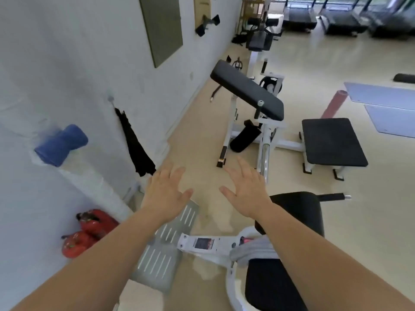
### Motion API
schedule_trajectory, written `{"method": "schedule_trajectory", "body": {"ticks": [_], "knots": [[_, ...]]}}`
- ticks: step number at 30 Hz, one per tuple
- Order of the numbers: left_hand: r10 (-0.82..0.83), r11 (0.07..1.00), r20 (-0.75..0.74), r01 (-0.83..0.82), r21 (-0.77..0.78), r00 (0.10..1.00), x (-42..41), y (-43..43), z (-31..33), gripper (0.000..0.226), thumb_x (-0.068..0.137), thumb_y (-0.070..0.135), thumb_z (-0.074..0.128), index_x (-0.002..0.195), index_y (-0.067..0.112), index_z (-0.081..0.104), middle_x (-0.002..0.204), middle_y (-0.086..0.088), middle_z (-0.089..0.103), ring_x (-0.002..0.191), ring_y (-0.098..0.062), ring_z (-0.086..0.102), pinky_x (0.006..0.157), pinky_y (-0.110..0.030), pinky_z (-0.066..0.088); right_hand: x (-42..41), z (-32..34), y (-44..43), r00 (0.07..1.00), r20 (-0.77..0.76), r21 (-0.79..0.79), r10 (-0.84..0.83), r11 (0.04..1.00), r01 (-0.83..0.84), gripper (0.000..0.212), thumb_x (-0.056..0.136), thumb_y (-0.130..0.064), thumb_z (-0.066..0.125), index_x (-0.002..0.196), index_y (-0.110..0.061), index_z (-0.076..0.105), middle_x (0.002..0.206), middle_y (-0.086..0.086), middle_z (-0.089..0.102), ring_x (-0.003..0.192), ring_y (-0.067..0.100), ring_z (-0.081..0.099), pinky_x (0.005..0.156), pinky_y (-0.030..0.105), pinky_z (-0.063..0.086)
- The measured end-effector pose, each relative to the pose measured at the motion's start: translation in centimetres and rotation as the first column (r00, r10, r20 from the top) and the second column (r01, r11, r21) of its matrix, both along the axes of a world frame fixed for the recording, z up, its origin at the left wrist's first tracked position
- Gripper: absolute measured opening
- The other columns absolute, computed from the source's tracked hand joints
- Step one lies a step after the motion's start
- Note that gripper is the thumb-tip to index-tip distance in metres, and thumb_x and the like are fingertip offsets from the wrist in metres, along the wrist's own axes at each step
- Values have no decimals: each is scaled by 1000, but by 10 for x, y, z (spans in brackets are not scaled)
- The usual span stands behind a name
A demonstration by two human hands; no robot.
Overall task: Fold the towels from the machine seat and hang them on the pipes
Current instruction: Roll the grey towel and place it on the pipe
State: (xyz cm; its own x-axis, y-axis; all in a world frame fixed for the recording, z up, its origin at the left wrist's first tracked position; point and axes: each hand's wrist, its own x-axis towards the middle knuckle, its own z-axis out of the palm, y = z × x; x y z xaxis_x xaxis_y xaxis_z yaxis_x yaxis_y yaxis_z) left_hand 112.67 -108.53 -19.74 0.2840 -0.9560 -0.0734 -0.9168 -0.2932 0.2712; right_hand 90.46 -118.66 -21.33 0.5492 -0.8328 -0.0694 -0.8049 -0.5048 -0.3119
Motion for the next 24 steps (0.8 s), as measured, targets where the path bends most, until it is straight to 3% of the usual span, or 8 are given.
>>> {"method": "schedule_trajectory", "body": {"ticks": [7, 11, 14, 20, 24], "knots": [[-50, 982, -77, 63, 178, 996, -136, -24, -60, 66, 97, 54, 52, 155, 32, 30, 168, -3, 17, 150, -30, 25, 121, -45, 23, -147, -74, -17, 987, -113, 153, -112, 980, 129, 62, 98, -60, 45, 153, -40, 28, 169, 4, 4, 154, 31, 10, 123, 54, 14], [-68, 961, -166, 109, 254, 984, -185, -27, -98, 63, 98, 51, 53, 154, 31, 31, 165, -2, 25, 149, -28, 27, 121, -44, 26, -199, -116, -5, 970, -144, 250, -198, 941, 229, 58, 98, -57, 47, 152, -39, 33, 169, 3, 9, 154, 30, 12, 123, 52, 17], [-65, 929, -284, 162, 333, 957, -212, -31, -129, 63, 99, 47, 55, 154, 29, 33, 160, -1, 35, 142, -25, 38, 117, -40, 34, -226, -151, 9, 961, -190, 292, -203, 922, 252, 55, 99, -54, 45, 151, -38, 35, 168, 3, 14, 152, 29, 18, 121, 50, 21], [-38, 843, -387, 238, 483, 921, -245, -43, -201, 62, 96, 48, 59, 151, 28, 40, 149, -2, 50, 133, -24, 50, 110, -40, 42, -231, -219, 27, 908, -355, 250, -224, 913, 323, 56, 100, -57, 33, 151, -36, 34, 161, 7, 25, 146, 33, 26, 120, 53, 21], [-37, 802, -408, 270, 533, 912, -253, -58, -246, 57, 100, 44, 56, 152, 26, 39, 152, -6, 46, 136, -26, 46, 111, -37, 38, -230, -249, 43, 917, -223, 87, -330, 930, 356, 55, 97, -55, 42, 140, -24, 60, 150, 12, 52, 139, 36, 46, 115, 58, 34]]}}
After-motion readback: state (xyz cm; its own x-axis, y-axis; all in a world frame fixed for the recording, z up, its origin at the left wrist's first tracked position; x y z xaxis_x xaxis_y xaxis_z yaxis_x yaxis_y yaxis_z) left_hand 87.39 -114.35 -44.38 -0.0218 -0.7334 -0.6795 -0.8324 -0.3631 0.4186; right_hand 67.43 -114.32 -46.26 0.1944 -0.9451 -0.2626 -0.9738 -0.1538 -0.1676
